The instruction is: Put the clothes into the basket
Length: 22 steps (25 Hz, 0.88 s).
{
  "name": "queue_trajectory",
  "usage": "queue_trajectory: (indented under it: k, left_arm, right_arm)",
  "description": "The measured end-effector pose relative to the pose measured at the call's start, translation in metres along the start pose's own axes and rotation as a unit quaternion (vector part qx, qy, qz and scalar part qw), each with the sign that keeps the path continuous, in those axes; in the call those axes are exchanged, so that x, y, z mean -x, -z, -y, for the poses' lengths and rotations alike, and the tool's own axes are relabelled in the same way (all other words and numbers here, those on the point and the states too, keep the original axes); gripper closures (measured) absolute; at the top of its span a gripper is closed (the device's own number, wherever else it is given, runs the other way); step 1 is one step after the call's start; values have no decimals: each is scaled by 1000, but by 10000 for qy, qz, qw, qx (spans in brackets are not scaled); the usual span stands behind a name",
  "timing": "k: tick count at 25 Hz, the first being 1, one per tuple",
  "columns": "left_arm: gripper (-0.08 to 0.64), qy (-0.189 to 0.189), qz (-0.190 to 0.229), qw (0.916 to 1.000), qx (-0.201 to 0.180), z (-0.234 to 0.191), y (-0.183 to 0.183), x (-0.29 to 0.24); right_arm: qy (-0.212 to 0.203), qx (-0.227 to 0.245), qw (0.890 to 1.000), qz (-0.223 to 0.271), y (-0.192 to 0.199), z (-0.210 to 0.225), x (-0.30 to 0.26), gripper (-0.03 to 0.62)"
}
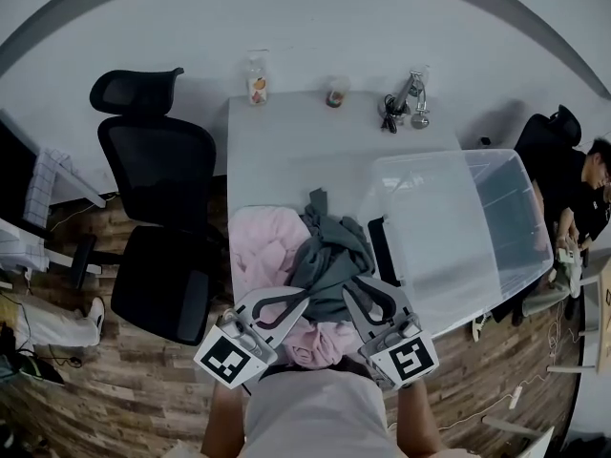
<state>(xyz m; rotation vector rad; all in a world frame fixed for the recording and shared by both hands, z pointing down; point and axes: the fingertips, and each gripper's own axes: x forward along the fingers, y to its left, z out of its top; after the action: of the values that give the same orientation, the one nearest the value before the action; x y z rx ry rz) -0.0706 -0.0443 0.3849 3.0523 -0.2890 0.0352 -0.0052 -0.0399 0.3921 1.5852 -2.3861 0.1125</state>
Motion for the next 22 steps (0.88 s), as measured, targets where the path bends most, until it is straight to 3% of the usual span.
queue_trajectory:
  k: [11,20,22]
  left_arm:
    - [558,-27,-205,9998,-40,-12,17,-19]
    - [558,38,-583,9978,-324,-11,49,-34]
    - [558,-24,-616,9979,-200,-13,53,-36]
  right_arm:
    - [-474,718,9895,-1161,56,4,-30,420]
    - [-1068,1637,9591,-2048,106,-10,-48,340]
    - [-1185,1743,9528,-2187,116,-13,-52,325]
